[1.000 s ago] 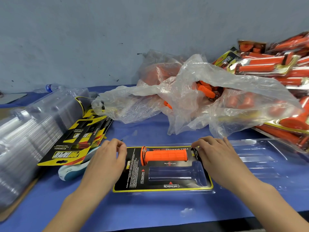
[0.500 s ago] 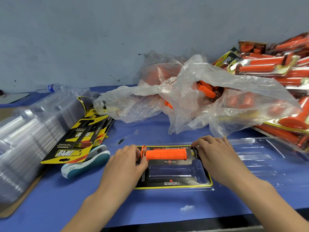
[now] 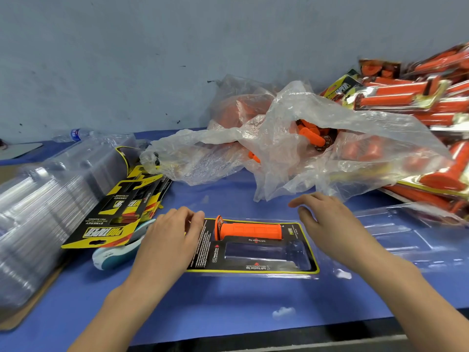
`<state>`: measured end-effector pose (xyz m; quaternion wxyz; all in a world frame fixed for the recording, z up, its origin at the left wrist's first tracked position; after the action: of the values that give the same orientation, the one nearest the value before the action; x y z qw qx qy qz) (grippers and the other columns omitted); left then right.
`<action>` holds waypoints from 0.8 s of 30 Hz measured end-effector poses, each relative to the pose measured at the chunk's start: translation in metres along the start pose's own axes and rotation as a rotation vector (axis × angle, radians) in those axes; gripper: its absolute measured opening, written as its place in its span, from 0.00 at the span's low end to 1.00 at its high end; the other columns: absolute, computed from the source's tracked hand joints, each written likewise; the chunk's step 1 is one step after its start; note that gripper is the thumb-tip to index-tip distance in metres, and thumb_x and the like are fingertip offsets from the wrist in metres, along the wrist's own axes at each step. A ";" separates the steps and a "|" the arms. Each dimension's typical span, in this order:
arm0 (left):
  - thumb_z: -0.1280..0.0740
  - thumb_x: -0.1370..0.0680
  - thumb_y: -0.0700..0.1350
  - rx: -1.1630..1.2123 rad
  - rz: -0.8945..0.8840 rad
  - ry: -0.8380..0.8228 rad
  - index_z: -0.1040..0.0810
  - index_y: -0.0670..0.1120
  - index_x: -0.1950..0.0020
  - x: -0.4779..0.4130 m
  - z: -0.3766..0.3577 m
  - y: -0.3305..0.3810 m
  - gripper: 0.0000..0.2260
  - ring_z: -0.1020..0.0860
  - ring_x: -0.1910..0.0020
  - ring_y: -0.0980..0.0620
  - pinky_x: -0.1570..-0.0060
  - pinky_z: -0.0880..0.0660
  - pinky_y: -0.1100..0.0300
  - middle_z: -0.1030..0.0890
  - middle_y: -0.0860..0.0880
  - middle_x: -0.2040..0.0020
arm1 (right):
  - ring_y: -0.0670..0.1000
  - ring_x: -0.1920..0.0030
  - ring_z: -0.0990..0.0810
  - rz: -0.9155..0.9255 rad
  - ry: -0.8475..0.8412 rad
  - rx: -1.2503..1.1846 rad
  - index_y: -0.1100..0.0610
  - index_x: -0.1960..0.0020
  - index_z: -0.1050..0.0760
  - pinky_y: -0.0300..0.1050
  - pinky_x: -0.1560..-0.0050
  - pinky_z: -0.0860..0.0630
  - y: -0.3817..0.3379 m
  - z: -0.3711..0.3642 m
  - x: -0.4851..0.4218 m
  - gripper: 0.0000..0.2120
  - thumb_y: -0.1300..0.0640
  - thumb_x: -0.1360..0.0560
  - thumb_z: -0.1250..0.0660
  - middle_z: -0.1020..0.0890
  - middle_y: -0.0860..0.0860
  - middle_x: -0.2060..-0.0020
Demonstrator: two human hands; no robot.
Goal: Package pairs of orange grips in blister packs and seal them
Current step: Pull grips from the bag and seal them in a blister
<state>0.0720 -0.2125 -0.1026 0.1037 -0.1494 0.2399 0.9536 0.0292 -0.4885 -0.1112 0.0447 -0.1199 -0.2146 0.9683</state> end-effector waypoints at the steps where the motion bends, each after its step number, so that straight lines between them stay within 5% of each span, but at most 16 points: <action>1: 0.40 0.19 0.57 0.007 -0.006 0.012 0.25 0.52 0.55 -0.002 0.001 -0.001 0.12 0.25 0.54 0.49 0.53 0.29 0.51 0.22 0.53 0.57 | 0.53 0.40 0.28 -0.003 -0.003 -0.021 0.46 0.38 0.25 0.50 0.39 0.32 -0.001 0.003 -0.001 0.15 0.55 0.18 0.46 0.23 0.46 0.39; 7: 0.38 0.20 0.57 0.058 0.010 0.042 0.24 0.52 0.56 -0.012 0.007 -0.001 0.11 0.24 0.54 0.51 0.53 0.28 0.52 0.22 0.54 0.57 | 0.51 0.43 0.24 0.012 0.001 -0.140 0.45 0.37 0.25 0.51 0.43 0.26 -0.023 0.016 -0.009 0.14 0.53 0.17 0.46 0.20 0.45 0.42; 11: 0.40 0.19 0.56 0.102 0.020 0.063 0.23 0.50 0.56 -0.018 0.014 0.000 0.13 0.24 0.56 0.50 0.53 0.27 0.51 0.21 0.53 0.58 | 0.46 0.48 0.22 0.063 0.019 -0.260 0.43 0.38 0.25 0.43 0.52 0.26 -0.053 0.020 -0.012 0.13 0.51 0.18 0.45 0.20 0.42 0.46; 16: 0.41 0.18 0.49 0.180 0.033 0.060 0.21 0.48 0.53 -0.051 0.016 -0.005 0.11 0.24 0.57 0.48 0.59 0.31 0.53 0.20 0.50 0.57 | 0.48 0.48 0.21 0.242 -0.010 -0.331 0.48 0.40 0.22 0.44 0.48 0.27 -0.119 0.009 -0.033 0.13 0.54 0.19 0.42 0.18 0.46 0.47; 18: 0.41 0.18 0.44 0.135 0.003 -0.006 0.20 0.44 0.44 -0.083 0.003 -0.005 0.11 0.23 0.49 0.45 0.52 0.30 0.53 0.20 0.46 0.49 | 0.51 0.50 0.22 0.273 -0.099 -0.273 0.51 0.38 0.23 0.45 0.50 0.26 -0.145 -0.012 -0.061 0.15 0.56 0.19 0.44 0.18 0.51 0.45; 24: 0.41 0.22 0.36 -0.167 -0.114 -0.341 0.23 0.43 0.37 -0.193 -0.061 -0.007 0.15 0.23 0.43 0.40 0.53 0.30 0.55 0.22 0.39 0.39 | 0.59 0.40 0.24 0.160 -0.192 0.101 0.61 0.38 0.24 0.46 0.48 0.30 -0.166 -0.062 -0.173 0.15 0.64 0.24 0.41 0.23 0.60 0.39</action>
<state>0.2687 -0.2605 -0.0922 0.1837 -0.0069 0.1300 0.9743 0.2184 -0.3375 -0.0586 -0.0473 -0.0412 -0.1588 0.9853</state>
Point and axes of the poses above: each hand's wrist, its own x-axis away from the middle knuckle, its own z-axis out of the back of the hand, y = z × x, the point moved 7 cm from there along -x, towards the middle knuckle
